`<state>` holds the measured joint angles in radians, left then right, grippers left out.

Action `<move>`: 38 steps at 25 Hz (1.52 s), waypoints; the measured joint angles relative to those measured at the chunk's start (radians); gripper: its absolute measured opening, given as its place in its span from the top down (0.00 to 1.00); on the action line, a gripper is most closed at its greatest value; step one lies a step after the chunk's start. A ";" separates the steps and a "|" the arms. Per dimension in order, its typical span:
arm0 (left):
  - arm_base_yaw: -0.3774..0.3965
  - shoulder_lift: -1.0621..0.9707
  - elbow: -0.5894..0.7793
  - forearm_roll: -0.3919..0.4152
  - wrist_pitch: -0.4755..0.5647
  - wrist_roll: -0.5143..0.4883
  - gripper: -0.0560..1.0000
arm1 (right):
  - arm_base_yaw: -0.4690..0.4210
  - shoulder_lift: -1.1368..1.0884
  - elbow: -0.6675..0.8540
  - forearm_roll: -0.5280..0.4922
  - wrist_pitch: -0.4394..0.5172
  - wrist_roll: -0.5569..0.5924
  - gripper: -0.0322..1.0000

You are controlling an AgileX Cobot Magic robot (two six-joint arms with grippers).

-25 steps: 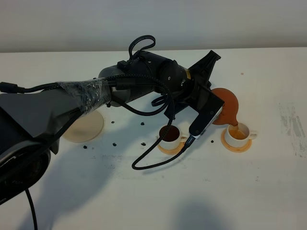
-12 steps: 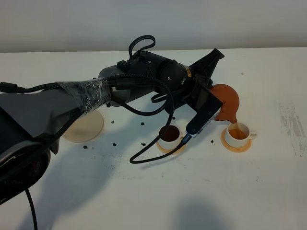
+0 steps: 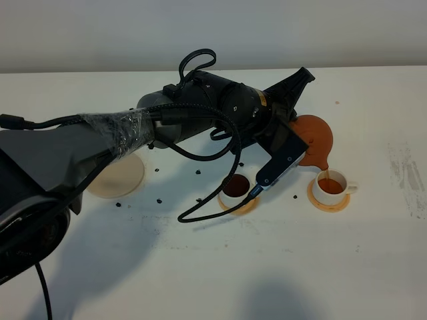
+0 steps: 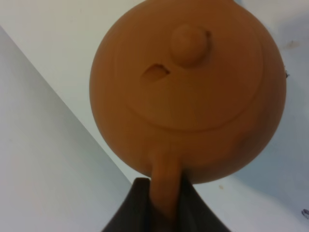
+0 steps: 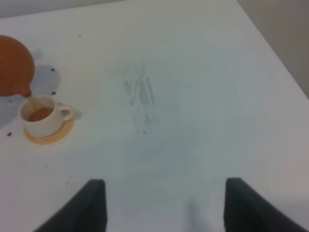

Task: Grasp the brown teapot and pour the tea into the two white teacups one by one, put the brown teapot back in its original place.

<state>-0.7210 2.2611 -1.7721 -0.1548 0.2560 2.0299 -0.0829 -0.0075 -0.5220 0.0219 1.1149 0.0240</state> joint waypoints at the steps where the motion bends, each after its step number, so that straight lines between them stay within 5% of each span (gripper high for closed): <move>1: 0.000 0.000 0.000 -0.001 0.000 0.001 0.88 | 0.000 0.000 0.000 0.000 0.000 0.000 0.47; 38: -0.019 -0.006 0.000 0.040 -0.005 0.034 0.88 | 0.000 0.000 0.000 0.000 0.000 0.000 0.47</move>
<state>-0.7404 2.2549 -1.7721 -0.1149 0.2513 2.0637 -0.0829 -0.0075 -0.5220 0.0219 1.1149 0.0240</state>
